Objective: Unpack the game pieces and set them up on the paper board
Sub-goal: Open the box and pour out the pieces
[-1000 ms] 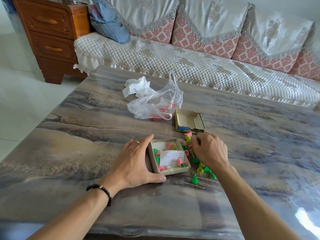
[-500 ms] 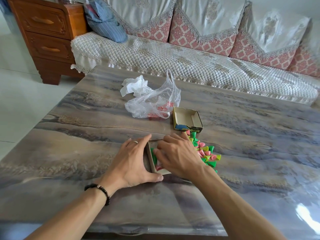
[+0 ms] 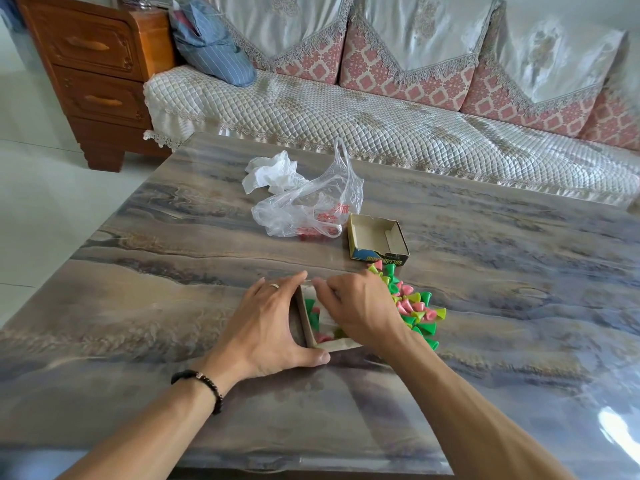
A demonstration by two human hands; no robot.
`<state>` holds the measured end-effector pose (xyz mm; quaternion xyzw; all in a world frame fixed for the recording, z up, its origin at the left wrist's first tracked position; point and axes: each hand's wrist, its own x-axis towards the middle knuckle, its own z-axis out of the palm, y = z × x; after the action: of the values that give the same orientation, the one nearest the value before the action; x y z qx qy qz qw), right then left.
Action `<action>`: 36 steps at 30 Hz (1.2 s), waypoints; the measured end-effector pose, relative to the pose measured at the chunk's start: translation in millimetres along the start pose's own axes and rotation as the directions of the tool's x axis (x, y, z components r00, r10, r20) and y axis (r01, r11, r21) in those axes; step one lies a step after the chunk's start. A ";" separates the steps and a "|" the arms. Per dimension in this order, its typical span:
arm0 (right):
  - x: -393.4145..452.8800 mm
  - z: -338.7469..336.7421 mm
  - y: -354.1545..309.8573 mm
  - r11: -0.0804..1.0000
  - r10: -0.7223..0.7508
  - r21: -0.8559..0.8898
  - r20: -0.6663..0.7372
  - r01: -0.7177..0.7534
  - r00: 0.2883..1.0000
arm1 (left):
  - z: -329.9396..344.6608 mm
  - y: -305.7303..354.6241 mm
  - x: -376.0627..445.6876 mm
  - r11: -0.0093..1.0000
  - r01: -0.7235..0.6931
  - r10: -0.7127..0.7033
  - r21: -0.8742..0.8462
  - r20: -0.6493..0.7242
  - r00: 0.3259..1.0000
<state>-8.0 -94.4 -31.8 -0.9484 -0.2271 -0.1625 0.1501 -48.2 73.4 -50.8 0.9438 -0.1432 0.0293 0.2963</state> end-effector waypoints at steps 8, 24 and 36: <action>16.8 -27.9 38.8 0.917 0.372 0.241 -0.230 -0.318 0.899 | -2.3 2.3 -1.5 0.999 0.011 -0.012 -0.041 -0.029 1.000; -3.7 -13.1 11.3 0.987 -0.161 0.002 -0.015 0.161 0.987 | 0.6 0.7 1.7 0.997 0.050 -0.051 0.057 0.015 0.999; -12.9 0.3 -12.5 0.983 -0.177 -0.018 0.222 0.185 0.959 | -2.5 -12.2 1.4 0.998 0.026 -0.028 0.054 0.037 0.999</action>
<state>-24.8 -88.5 -34.3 -0.9385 -0.3250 -0.0739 0.0904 -43.3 84.0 -55.3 0.9537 -0.1350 0.0114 0.2686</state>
